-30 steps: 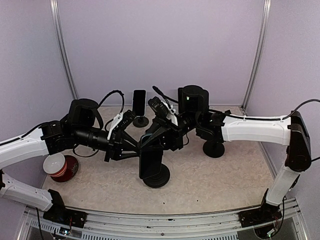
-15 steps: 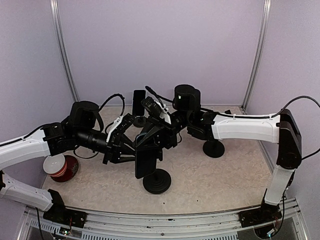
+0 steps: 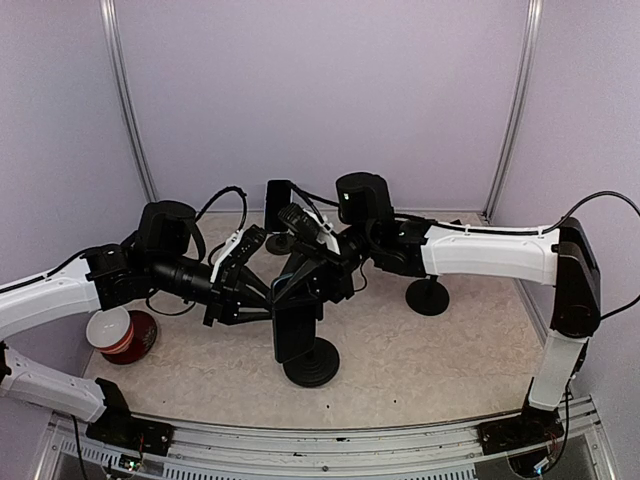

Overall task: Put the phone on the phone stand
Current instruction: Install the phone on the phone stand.

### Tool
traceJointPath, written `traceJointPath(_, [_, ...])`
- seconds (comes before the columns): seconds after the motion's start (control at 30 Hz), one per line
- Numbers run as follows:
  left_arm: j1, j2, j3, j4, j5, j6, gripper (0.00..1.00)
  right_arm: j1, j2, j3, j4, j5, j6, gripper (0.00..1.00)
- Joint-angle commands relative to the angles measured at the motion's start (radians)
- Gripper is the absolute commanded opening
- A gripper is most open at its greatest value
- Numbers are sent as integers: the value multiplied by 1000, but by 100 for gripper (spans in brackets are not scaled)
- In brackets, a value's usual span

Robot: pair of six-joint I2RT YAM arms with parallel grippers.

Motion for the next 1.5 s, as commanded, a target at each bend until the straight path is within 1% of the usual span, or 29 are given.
traceJointPath(0.0, [7,-36,16,118,58,29,0,2,-6,52,-175,54,-132,0])
traceJointPath(0.2, [9,-53,17,108,51,29,0,-15,-11,53,-257,111,-190,0])
traceJointPath(0.6, [9,-70,21,77,29,8,0,-42,-22,37,-262,165,-191,0])
traceJointPath(0.87, [9,-116,12,60,6,-8,0,-78,-41,-13,-237,174,-172,0])
traceJointPath(1.07, [9,-131,7,41,1,-10,0,-93,-32,-17,-248,186,-172,0])
traceJointPath(1.3, [12,-154,-4,23,-24,-9,0,-107,-22,-15,-277,188,-185,0])
traceJointPath(1.47, [22,-163,-9,15,-17,-23,0,-110,-13,5,-341,176,-226,0])
